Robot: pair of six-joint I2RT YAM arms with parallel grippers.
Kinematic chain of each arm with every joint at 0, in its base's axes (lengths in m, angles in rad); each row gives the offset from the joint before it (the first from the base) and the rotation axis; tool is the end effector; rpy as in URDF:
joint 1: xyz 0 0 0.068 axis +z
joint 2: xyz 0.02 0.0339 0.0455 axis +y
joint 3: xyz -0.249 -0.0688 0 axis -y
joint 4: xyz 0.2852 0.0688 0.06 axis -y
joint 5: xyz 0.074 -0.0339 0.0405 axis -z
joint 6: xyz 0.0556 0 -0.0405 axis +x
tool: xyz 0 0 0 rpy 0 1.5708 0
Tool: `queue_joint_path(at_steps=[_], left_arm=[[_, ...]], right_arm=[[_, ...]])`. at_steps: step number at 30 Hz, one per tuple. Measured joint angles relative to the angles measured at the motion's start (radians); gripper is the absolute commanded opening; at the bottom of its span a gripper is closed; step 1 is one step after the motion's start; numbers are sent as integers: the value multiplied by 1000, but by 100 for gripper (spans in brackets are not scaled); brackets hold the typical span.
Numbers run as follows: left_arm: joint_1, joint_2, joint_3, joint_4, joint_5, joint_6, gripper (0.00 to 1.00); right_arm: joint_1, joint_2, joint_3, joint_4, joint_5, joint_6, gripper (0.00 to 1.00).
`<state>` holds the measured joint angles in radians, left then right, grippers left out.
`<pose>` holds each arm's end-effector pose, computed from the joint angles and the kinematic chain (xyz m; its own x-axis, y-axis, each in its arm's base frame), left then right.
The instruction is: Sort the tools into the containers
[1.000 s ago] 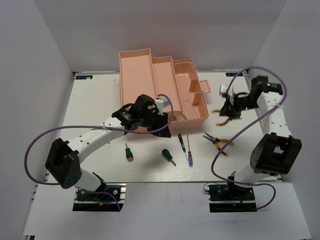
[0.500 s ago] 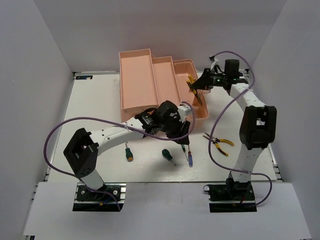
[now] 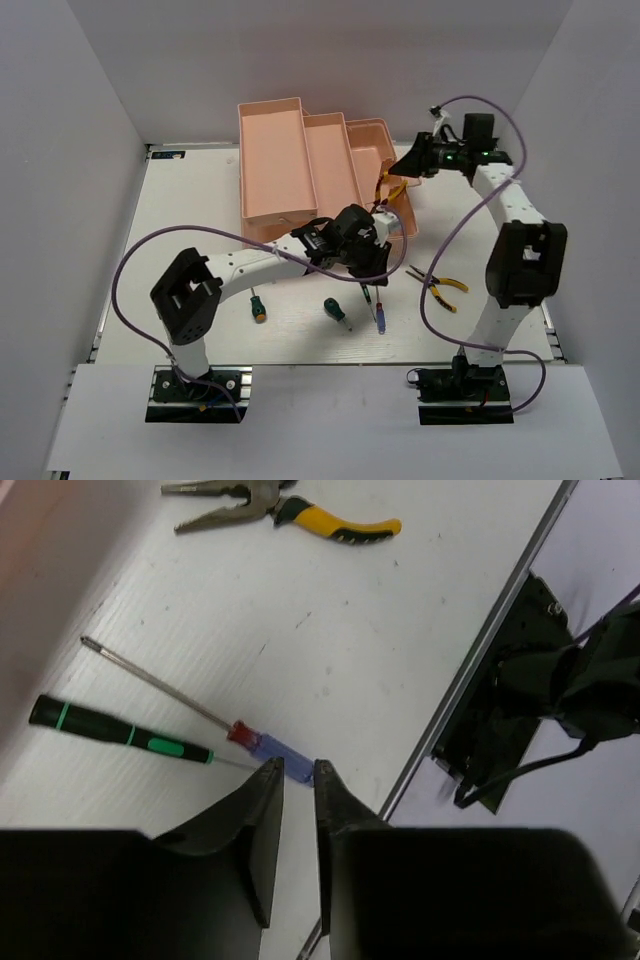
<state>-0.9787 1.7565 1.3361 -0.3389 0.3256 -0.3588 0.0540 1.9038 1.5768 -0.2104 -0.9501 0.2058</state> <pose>0.2323 -0.3773 0.2094 -0.6813 0.4168 -0.6018 0.7224 0.5154 -0.4609 0.4790 0.0712 0.2596 -0.6494 0.0839 -0.7558 -0.6093 0.5372 0.5832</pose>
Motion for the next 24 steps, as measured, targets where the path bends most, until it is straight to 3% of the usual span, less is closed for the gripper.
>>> queue_joint_path(at_steps=[1,3,6,7,8,9,10,11,13,18,24], left_arm=[[-2,17,16,0,-2,7,16],[-6,48,50,-4,-7,8,0],[-7,86,98,-11,-34,15,0],[-7,89,105,-16,-42,16,4],[-7,91,113,-28,-60,16,14],[-7,92,118,-41,-73,19,36],[-7,91,121,-55,-94,19,48],[-7,90,124,-71,-113,16,56],[-7,84,122,-113,-155,7,66],[-11,4,55,-202,-229,-18,69],[-16,-168,-104,-270,-273,-78,69]], right_arm=[[-14,-37,3,-56,9,-66,27],[-55,-119,5,-169,21,-227,1],[-145,-262,-39,-344,66,-522,0],[-173,-300,-69,-389,84,-612,0],[-207,-341,-111,-442,103,-727,0],[-238,-377,-159,-494,130,-839,14],[-263,-398,-204,-558,160,-946,31],[-278,-406,-241,-613,193,-1040,53],[-299,-404,-338,-695,258,-1228,69],[-314,-393,-621,-745,381,-1525,76],[-295,-392,-728,-642,456,-1627,75]])
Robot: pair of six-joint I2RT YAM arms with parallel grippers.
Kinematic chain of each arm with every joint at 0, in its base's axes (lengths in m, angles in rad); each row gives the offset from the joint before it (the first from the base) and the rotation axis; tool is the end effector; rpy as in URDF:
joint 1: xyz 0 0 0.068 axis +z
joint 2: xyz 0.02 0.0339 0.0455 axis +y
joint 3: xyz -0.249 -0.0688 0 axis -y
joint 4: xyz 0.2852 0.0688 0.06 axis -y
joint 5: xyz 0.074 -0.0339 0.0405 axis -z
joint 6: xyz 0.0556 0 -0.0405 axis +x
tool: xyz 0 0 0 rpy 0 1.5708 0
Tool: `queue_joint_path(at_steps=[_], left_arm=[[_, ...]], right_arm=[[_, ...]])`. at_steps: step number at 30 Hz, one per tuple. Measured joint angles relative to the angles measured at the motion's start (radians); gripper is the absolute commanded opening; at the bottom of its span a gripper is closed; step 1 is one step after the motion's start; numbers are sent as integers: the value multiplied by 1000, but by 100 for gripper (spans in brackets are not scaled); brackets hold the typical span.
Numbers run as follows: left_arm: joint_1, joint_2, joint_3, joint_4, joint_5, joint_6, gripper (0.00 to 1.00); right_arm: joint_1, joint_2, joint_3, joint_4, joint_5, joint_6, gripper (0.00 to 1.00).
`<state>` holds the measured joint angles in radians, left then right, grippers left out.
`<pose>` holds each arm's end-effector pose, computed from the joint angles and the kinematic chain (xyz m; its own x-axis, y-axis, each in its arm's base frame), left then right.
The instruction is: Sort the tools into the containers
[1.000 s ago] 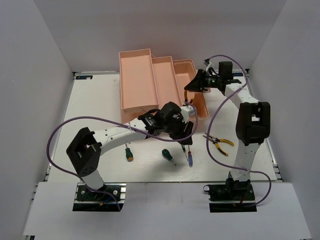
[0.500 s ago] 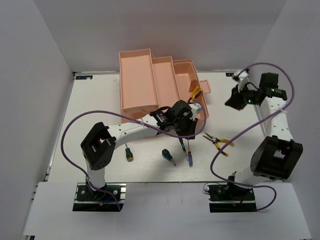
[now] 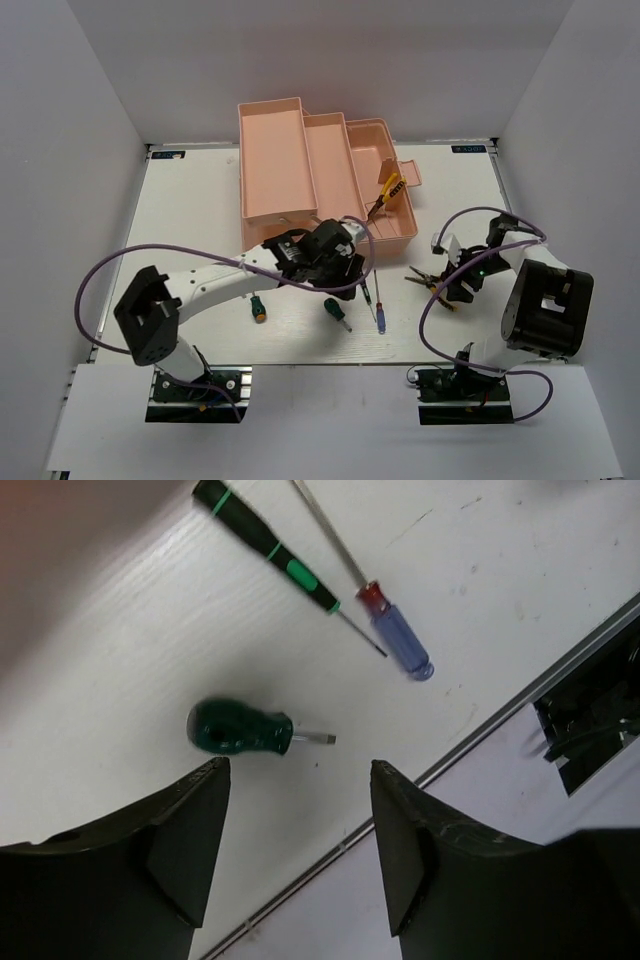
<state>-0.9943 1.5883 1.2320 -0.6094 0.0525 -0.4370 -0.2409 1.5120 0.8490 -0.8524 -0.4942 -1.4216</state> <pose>0.2081 -0.3254 0.2127 -0.7674 0.4049 -0.4971 0.5836 0.7623 -0.2798 0.2723 -0.0397 0.1111 -0.3266 -0.8162 -0.4766 -0.9314 0.3636 0.0156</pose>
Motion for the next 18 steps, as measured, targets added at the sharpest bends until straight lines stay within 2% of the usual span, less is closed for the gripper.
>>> queue_joint_path(at_steps=[4,7,13,18], left_arm=[[0,-87,-75,-19,-22,-41,69],[-1,-127,-95,-32,-41,-62,69],[-2,-194,-127,-41,-67,-88,69],[-3,-233,-151,-54,-72,-106,69]], right_arm=[[6,21,0,74,23,-17,73],[5,38,22,61,17,-50,70],[3,61,171,-83,-41,-126,63],[3,109,253,-232,-71,-165,65]])
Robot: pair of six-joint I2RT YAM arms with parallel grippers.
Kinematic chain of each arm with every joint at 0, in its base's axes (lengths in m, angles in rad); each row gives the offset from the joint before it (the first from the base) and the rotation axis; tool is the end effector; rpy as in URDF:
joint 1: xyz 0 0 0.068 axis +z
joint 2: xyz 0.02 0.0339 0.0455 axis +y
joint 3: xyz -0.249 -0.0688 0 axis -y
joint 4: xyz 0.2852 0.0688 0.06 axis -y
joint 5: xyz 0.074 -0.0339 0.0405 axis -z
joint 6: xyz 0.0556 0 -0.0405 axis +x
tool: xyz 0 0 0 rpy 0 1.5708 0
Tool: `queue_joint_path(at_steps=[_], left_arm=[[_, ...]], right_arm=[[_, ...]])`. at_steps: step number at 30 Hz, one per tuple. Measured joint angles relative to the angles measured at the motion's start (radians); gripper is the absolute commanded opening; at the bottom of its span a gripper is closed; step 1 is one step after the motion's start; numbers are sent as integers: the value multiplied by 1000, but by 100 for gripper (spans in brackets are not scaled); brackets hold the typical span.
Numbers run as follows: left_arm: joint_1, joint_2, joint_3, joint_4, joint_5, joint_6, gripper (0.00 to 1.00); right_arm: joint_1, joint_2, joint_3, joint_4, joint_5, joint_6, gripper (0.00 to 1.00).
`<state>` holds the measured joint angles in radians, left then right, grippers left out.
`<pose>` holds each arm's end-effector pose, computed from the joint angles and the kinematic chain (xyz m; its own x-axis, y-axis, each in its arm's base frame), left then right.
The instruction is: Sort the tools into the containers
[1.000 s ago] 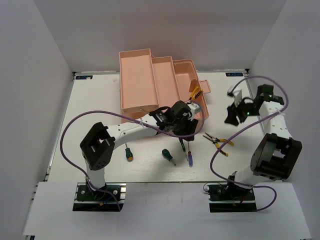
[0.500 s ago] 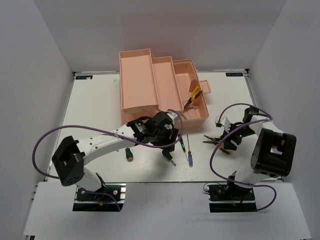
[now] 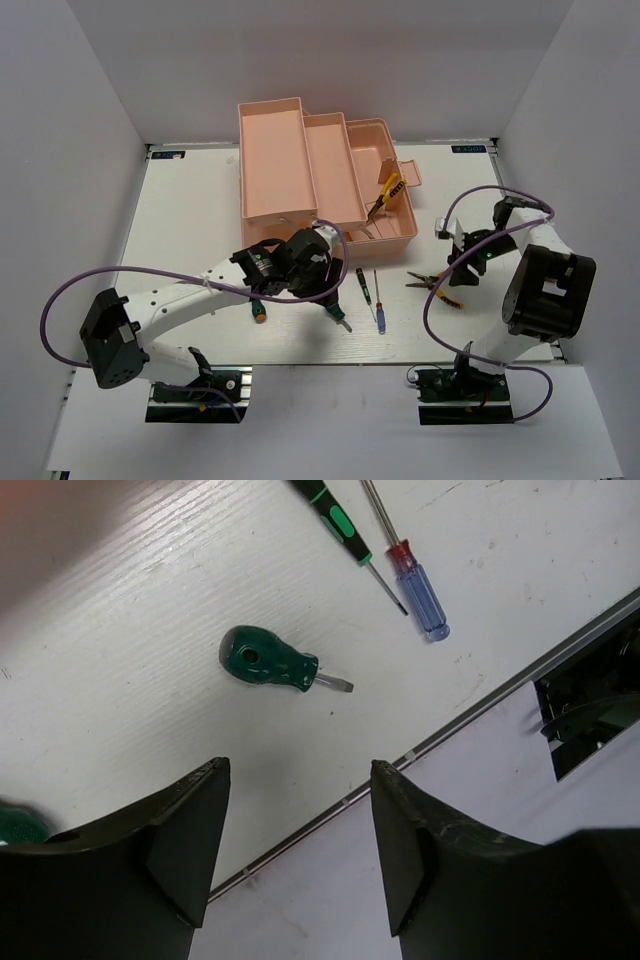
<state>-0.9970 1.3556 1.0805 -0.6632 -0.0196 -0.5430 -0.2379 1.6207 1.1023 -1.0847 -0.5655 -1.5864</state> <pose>0.1823 -0.2801 0.2325 -0.8055 0.2945 -0.5143 0.4873 0.8230 -0.2919 0.3044 -0.0432 0.1521 -0.2006 -0.8200 -0.5360 -0.9746 0.2228 0.0239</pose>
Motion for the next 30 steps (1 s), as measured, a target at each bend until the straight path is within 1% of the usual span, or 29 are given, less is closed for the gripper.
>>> queue_joint_path(at_steps=[2,3,6,8,11,14,16,17,19,21,23,27,30], left_arm=[[0,-9,-13,-1,0,-5,69],[0,-13,-19,-1,0,-8,69],[0,-17,-27,-6,0,-16,69],[0,-17,-27,-5,0,-19,69],[0,-18,-27,-6,-1,-23,69],[0,-18,-27,-8,-12,-27,69],[0,-20,-29,-9,-23,-31,69],[0,-25,-35,-8,-27,-34,69],[0,-37,-52,-9,-30,-42,69],[0,-47,-65,-10,-33,-49,69],[0,-50,-72,-10,-35,-55,69],[0,-64,-78,-9,-40,-62,69],[0,-89,-92,-10,-46,-69,69]], right_arm=[[5,-4,-24,-45,0,-4,68],[6,-11,-45,-55,1,-2,68],[24,-71,-170,-43,6,14,71],[41,-114,-242,-34,11,40,71],[71,-183,-343,70,27,130,71],[90,-237,-421,207,54,232,67],[101,-273,-447,286,66,300,64],[108,-282,-454,325,74,330,64],[118,-285,-459,374,82,365,61],[124,-285,-461,405,85,384,61],[124,-289,-460,391,63,367,63],[121,-324,-417,202,-34,265,66],[122,-359,-366,127,-78,237,70]])
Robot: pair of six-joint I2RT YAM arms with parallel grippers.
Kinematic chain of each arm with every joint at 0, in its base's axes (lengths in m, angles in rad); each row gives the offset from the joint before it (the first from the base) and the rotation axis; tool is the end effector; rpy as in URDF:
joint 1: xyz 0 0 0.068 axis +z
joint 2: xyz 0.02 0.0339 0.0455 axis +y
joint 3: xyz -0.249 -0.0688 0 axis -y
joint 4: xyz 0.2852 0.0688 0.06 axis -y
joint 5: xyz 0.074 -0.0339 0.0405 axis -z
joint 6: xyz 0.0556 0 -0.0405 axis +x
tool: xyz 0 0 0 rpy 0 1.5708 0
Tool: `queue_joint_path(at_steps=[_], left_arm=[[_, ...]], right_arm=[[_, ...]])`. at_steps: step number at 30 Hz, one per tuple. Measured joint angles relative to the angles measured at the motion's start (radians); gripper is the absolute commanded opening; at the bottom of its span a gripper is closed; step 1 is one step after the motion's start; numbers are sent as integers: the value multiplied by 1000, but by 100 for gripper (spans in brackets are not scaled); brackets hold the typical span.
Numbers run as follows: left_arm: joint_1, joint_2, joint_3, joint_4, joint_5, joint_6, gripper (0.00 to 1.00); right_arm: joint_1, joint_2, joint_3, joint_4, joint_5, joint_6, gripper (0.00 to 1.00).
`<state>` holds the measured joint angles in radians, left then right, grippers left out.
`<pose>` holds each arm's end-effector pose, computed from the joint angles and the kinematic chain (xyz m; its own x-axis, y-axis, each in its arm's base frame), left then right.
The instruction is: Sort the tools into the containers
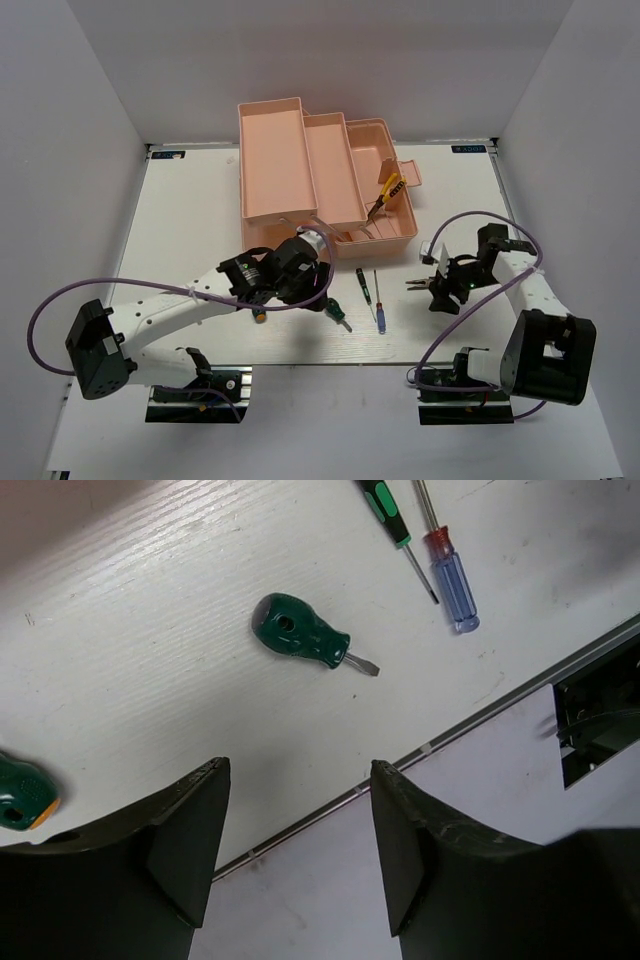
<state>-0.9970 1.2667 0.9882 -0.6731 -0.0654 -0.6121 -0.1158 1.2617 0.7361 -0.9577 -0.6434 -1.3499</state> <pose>0.1720 -0.2595 0.2249 -0.8315 0.2302 -0.5056 0.4151 0.8624 -0.2899 0.2337 0.0064 0.1415 -0.2562 -0.7561 -0.6022 -0.9566 0.2878 0.0457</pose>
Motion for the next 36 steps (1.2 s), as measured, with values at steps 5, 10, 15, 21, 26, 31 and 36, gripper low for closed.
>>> queue_joint_path(at_steps=[5,10,15,21,26,31,36], left_arm=[[0,-31,-25,7,-3,-10,69],[0,-32,-44,12,-3,-14,69],[0,-32,-47,18,-3,-16,69],[0,-32,-48,24,-3,-18,66],[0,-32,-54,30,-4,-27,59],[0,-32,-71,30,-8,-40,58],[0,-32,-71,9,-47,-66,66]], right_arm=[[-4,-8,21,58,49,38,70],[-13,65,23,145,142,80,70],[-14,120,23,220,203,116,68],[-13,207,29,261,229,126,47],[-13,214,29,285,237,114,0],[-14,190,21,246,220,112,0],[-22,139,143,39,106,113,0]])
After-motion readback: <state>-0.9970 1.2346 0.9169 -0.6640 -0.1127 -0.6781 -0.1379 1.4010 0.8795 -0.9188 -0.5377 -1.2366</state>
